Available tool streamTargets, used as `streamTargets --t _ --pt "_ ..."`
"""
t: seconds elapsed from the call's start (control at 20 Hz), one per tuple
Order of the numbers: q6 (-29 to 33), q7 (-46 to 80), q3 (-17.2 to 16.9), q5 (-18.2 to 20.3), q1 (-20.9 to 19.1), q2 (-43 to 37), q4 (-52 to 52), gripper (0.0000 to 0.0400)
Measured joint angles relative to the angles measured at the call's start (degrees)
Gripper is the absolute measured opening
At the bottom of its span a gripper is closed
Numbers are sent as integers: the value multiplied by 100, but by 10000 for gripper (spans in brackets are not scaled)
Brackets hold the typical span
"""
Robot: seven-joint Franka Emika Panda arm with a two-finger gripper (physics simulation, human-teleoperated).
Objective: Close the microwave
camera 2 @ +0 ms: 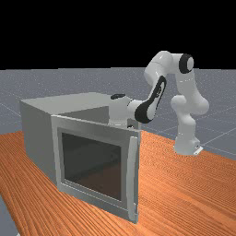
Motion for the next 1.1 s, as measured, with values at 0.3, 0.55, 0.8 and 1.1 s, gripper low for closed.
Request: streamTargets --t 0.3,0.55,0.8,1.1 --pt "0 -75 3 3 -20 0 1 20" --pt "72 379 -19 -11 104 95 12 2" --pt "-418 1224 235 -92 777 379 536 0" --pt "-253 1984 456 -92 1363 616 857 0"
